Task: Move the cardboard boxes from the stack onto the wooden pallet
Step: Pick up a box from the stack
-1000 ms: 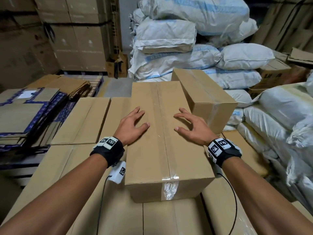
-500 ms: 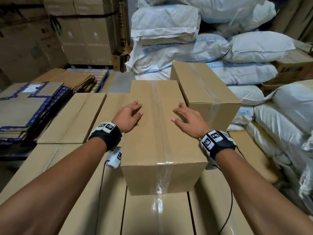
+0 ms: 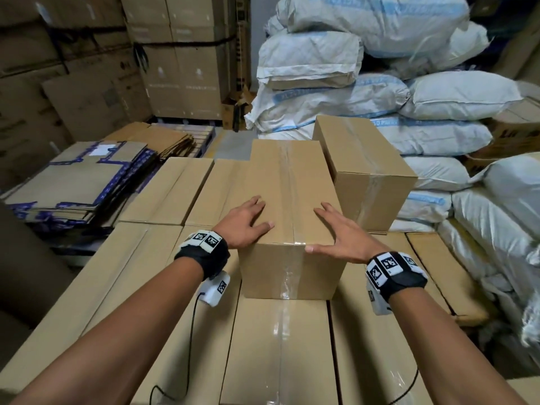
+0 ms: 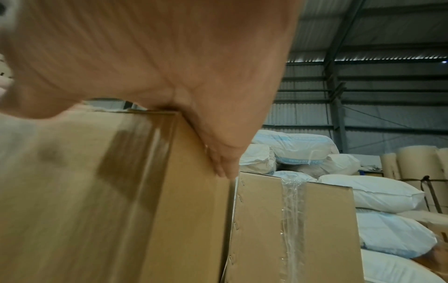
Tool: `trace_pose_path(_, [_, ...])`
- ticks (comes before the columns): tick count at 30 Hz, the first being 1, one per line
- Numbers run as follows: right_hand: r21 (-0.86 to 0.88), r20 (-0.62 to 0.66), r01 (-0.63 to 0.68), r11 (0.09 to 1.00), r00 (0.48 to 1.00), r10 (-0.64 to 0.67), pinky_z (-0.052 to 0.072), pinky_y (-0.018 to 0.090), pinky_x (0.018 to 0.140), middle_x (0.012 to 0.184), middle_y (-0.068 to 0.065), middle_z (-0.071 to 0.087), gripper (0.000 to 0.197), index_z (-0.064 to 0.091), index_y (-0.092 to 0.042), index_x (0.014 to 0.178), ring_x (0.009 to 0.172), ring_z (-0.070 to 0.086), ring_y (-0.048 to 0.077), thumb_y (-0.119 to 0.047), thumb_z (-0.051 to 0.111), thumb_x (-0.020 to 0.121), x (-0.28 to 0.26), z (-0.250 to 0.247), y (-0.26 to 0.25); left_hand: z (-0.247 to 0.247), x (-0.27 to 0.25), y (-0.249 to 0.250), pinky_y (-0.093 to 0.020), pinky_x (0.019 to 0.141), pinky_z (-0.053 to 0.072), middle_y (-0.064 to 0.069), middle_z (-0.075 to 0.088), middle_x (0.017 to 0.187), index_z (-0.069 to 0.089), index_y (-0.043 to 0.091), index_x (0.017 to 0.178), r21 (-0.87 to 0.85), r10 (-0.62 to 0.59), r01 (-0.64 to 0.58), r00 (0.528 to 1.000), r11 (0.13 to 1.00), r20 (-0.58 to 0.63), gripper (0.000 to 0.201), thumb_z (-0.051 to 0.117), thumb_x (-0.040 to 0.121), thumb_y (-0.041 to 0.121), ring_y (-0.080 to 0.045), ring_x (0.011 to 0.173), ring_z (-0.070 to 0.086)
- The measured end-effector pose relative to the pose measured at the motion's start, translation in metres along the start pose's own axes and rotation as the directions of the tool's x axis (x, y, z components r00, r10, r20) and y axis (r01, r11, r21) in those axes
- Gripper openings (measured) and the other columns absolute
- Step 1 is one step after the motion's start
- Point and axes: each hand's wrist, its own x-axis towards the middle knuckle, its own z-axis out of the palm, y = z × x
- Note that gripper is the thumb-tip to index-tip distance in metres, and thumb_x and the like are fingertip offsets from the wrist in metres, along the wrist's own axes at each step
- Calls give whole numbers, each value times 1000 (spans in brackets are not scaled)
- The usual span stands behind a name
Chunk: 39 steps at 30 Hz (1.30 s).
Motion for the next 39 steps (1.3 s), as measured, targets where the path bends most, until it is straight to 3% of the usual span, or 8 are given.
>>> trace_pose_path(6, [-223, -63, -23, 974, 998, 9, 6, 56, 128, 176, -5, -8, 114, 2, -30, 168, 161, -7, 38, -97, 32, 80, -12, 15, 4, 11, -26, 4, -56, 129, 14, 7, 0, 175, 13, 30, 167, 23, 5, -7, 998, 1000, 67, 119, 48, 76, 96, -32, 161, 3])
trace_pose_path(11, [-388, -120, -27, 921, 993, -22, 6, 58, 130, 176, -1, 4, 115, 6, -28, 168, 161, 2, 37, -100, 9, 78, -4, 16, 7, 8, -13, -8, -52, 130, 16, 5, 0, 175, 11, 26, 168, 89, 86, -95, 992, 991, 96, 126, 58, 72, 94, -31, 161, 7])
trace_pose_path(16, [-423, -141, -83, 903, 990, 25, 6, 64, 128, 176, -1, 7, 107, 11, -33, 166, 160, 5, 44, -97, 19, 81, 31, -1, 17, -7, 20, -10, -45, 130, 17, -3, 16, 174, 24, 19, 166, 131, 98, -103, 994, 986, 48, 107, 67, 83, 72, -32, 159, 20])
trace_pose_path(21, [-433, -136, -167, 886, 983, 119, 2, 71, 125, 176, 3, -10, 129, 4, -31, 166, 157, 0, 53, -107, 31, 65, 74, -29, 46, -11, 61, -14, -47, 128, 14, -3, 16, 174, 25, 22, 165, 152, 57, -63, 998, 986, 39, 93, 67, 91, 60, -39, 159, 13])
trace_pose_path(28, [-377, -131, -229, 897, 972, 193, -8, 62, 124, 174, 5, -17, 166, -20, -17, 164, 162, -4, 32, -117, 31, 42, 126, -58, 100, -15, 114, -24, -53, 128, 15, -7, 20, 173, 27, 21, 165, 189, 62, -66, 998, 980, 25, 84, 65, 96, 52, -46, 157, 14])
trace_pose_path(31, [-379, -172, -199, 904, 975, 143, -4, 56, 128, 176, 6, 0, 160, -8, -12, 166, 162, 7, 23, -115, 29, 49, 132, -54, 117, -20, 132, -28, -48, 128, 8, -11, 19, 172, 27, 18, 164, 208, 80, -84, 996, 974, 27, 82, 64, 98, 49, -45, 157, 14])
trace_pose_path(35, [-385, -367, -139, 912, 930, -14, 15, 54, 129, 162, 10, 40, 127, 26, -12, 162, 149, 38, 29, -98, 45, 71, 135, -46, 122, -24, 155, -32, -46, 128, 4, -13, 18, 172, 25, 17, 165, 225, 81, -81, 997, 971, 12, 79, 61, 101, 46, -44, 157, 13])
trace_pose_path(39, [-342, -398, -86, 936, 915, -61, 35, 52, 120, 144, 11, 49, 105, 41, -12, 155, 133, 46, 32, -85, 50, 81, 145, -46, 125, -20, 182, -41, -53, 128, 5, -13, 17, 173, 25, 19, 165, 230, 70, -70, 997, 971, 9, 78, 60, 102, 46, -53, 155, 9])
